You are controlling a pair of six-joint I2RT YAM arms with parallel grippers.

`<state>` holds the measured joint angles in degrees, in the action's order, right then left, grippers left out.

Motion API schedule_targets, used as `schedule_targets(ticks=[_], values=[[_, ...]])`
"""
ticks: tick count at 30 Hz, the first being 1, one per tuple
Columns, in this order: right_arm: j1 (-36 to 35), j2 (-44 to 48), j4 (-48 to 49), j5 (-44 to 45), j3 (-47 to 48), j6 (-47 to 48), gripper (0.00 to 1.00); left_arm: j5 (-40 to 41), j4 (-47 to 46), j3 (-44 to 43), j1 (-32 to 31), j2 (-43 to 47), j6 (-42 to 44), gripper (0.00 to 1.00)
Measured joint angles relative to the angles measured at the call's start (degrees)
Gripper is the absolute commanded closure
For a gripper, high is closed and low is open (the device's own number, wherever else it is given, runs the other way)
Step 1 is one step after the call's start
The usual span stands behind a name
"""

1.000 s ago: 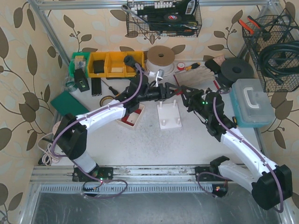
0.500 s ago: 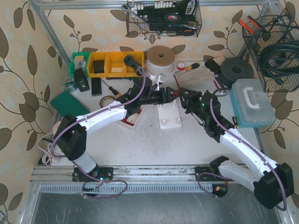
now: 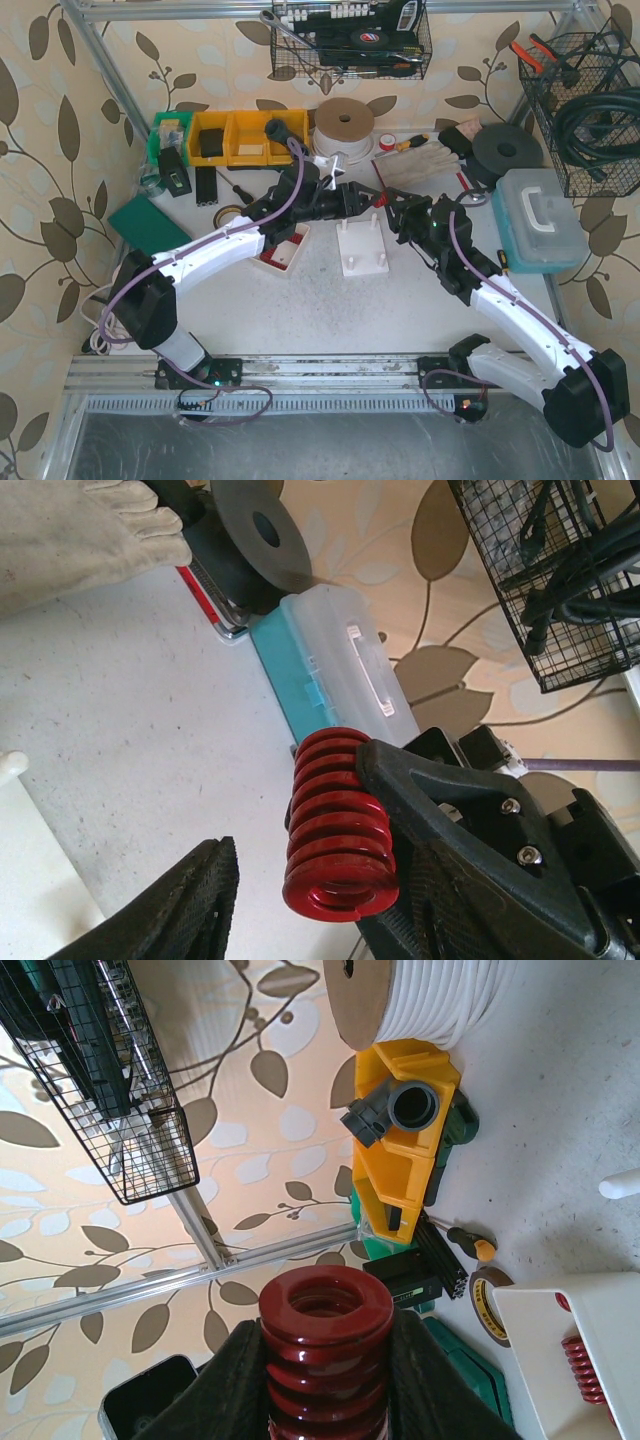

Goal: Install the large spring

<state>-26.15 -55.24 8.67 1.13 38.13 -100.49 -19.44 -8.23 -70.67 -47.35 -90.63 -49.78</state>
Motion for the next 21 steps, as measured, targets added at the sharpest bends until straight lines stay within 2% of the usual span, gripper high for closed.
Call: schedule_targets(ticks=[3, 9, 21], values=[[0.0, 0.0, 0.0, 0.0, 0.0, 0.0, 1.0, -0.3, 0.3, 0.0, 0.0, 0.0, 0.1, 0.42], [0.0, 0.0, -0.1, 0.0, 0.0, -0.2, 1.0, -0.7, 0.9, 0.0, 0.0, 0.0, 0.3, 0.41], [-2.0, -0.2, -4.4, 1.7, 3.0, -1.3, 1.0, -0.4, 1.7, -0.8, -1.2, -0.2, 1.6, 0.46]])
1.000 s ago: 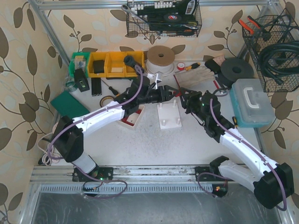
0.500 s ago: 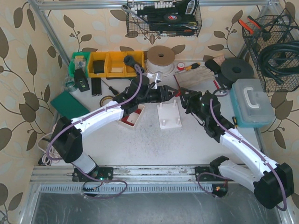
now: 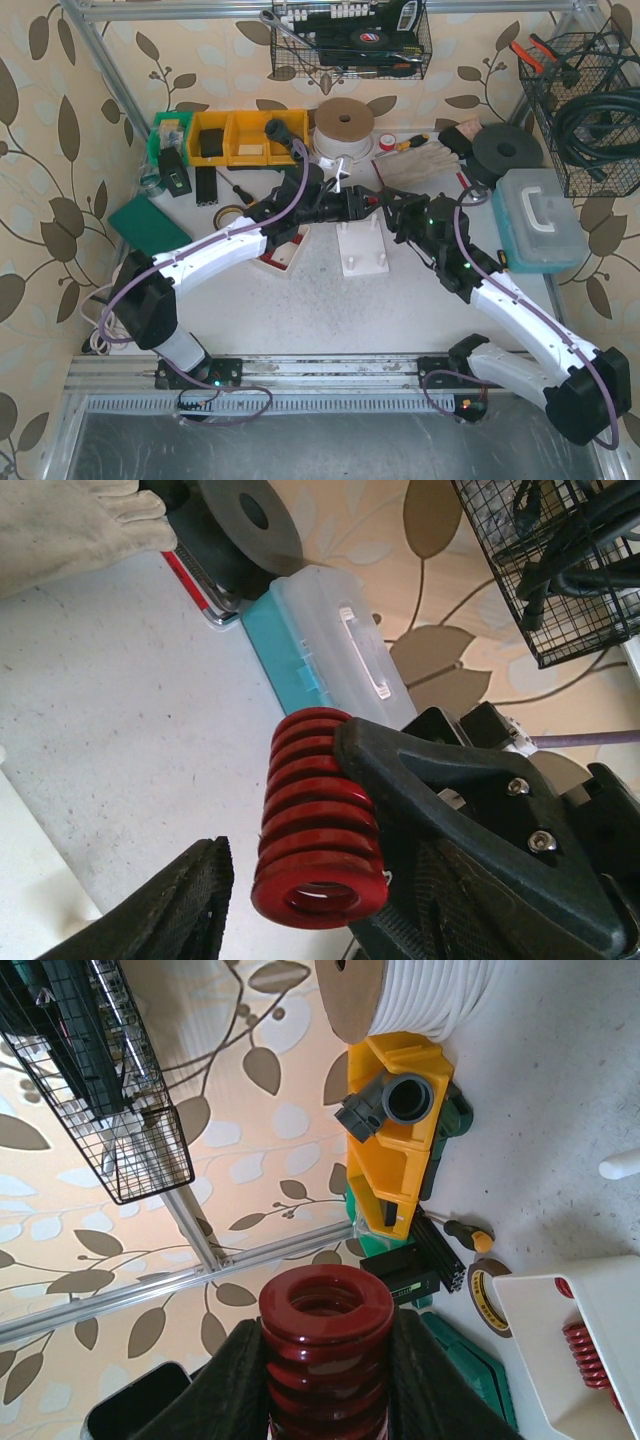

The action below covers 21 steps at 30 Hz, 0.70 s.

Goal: Install the large spring

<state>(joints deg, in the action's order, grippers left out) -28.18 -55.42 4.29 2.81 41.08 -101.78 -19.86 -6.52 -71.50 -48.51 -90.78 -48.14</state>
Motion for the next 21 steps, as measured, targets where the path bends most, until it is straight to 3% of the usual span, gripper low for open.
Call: schedule_targets(ticks=[12, 21], values=[[-1.0, -1.1, -0.2, 1.8, 0.3, -0.5, 1.0, 0.5, 1.5, -0.1, -0.2, 0.0, 0.5, 0.73], [-1.2, -1.1, -0.4, 2.1, 0.3, -0.5, 1.0, 0.5, 1.7, -0.1, -0.2, 0.0, 0.5, 0.77]])
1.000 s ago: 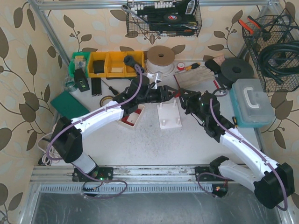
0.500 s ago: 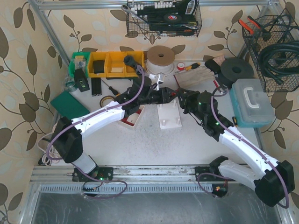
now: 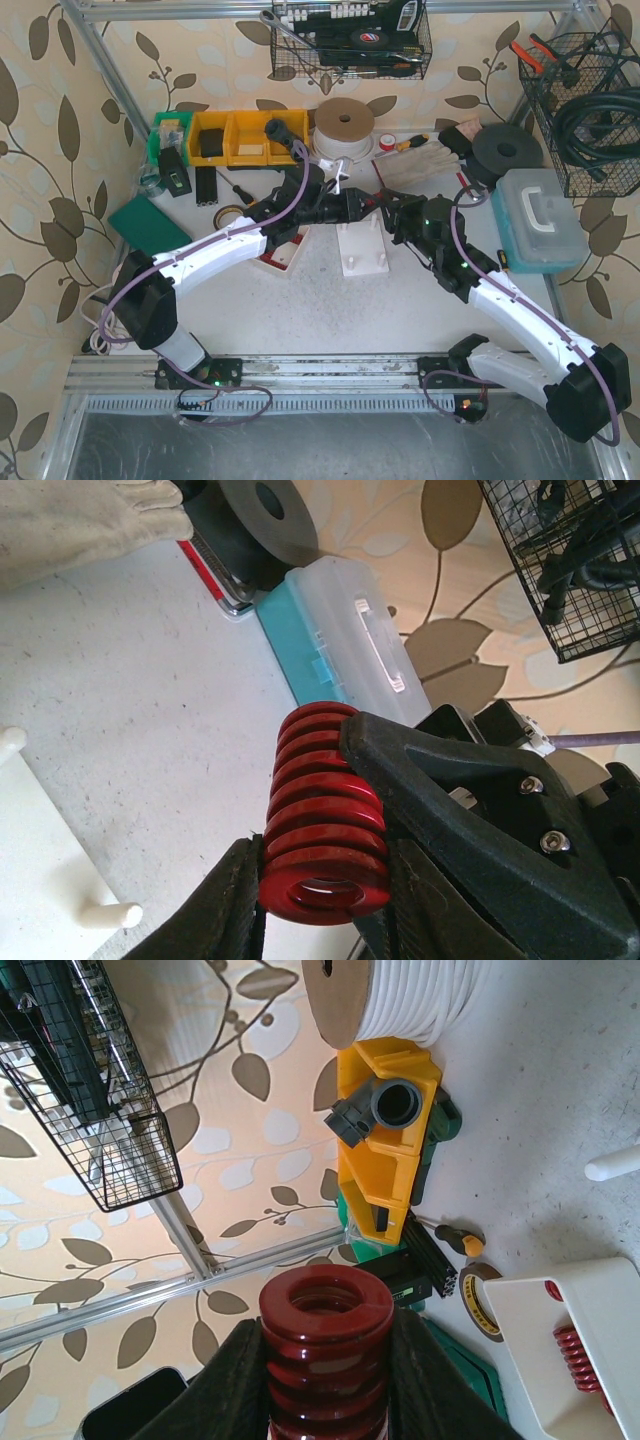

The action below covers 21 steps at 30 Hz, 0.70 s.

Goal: Install the large spring

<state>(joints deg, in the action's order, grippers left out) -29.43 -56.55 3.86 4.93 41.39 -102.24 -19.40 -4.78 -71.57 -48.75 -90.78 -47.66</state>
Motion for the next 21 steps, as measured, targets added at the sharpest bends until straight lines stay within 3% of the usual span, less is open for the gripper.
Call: schedule_targets(ticks=[5, 11, 18, 21], values=[[-0.2, 0.0, -0.3, 0.1, 0.0, 0.0, 1.0, 0.0, 0.4, 0.0, 0.0, 0.0, 0.0, 0.53], [-0.5, 0.0, -0.3, 0.2, 0.0, -0.4, 1.0, -0.1, 1.3, 0.0, -0.1, 0.0, 0.7, 0.49], [-1.1, -0.8, -0.8, 0.3, 0.4, -0.6, 1.0, 0.0, 2.2, 0.0, -0.1, 0.0, 1.4, 0.64], [-1.3, -1.0, -1.1, 0.3, 0.7, -0.6, 1.0, 0.0, 2.5, -0.1, -0.1, 0.0, 1.7, 0.78]])
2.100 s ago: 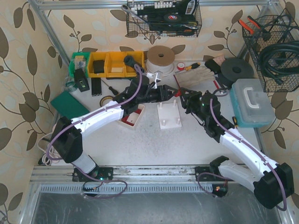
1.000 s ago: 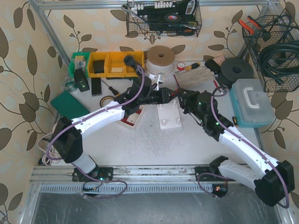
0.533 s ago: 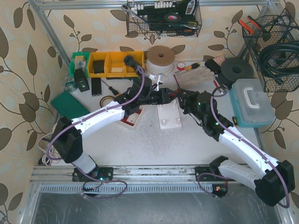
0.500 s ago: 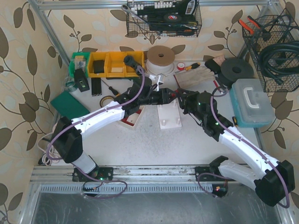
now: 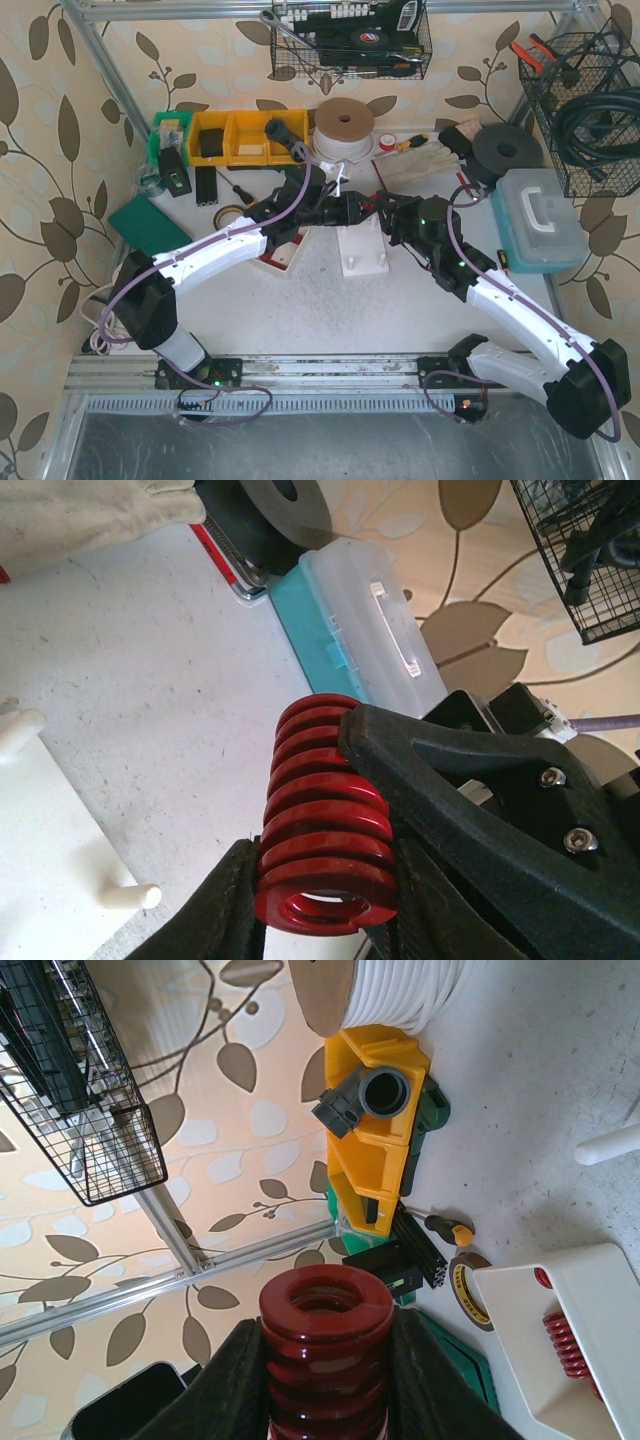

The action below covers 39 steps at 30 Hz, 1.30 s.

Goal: Install the large spring

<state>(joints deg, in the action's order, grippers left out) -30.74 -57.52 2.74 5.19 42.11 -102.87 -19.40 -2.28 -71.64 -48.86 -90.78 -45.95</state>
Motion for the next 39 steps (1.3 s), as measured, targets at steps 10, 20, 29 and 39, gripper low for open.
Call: schedule_targets(ticks=[10, 20, 29, 39], values=[[-0.2, 0.0, -0.2, 0.2, 0.0, 0.5, 0.59, 0.3, 1.9, -0.8, 0.0, 0.0, 0.2, 1.0], [0.3, 1.8, -1.2, -1.8, 0.1, 4.7, 0.04, 1.5, 7.0, -1.0, 0.0, 0.1, 2.4, 1.0], [16.3, -6.5, 4.5, -35.5, 1.5, 26.6, 0.16, -11.9, 10.6, -1.0, 5.6, 3.2, 3.9, 1.0], [19.1, -6.0, 7.5, -56.7, 3.7, 45.2, 0.17, -28.8, 8.4, 1.6, 11.0, 7.0, 2.7, 1.0]])
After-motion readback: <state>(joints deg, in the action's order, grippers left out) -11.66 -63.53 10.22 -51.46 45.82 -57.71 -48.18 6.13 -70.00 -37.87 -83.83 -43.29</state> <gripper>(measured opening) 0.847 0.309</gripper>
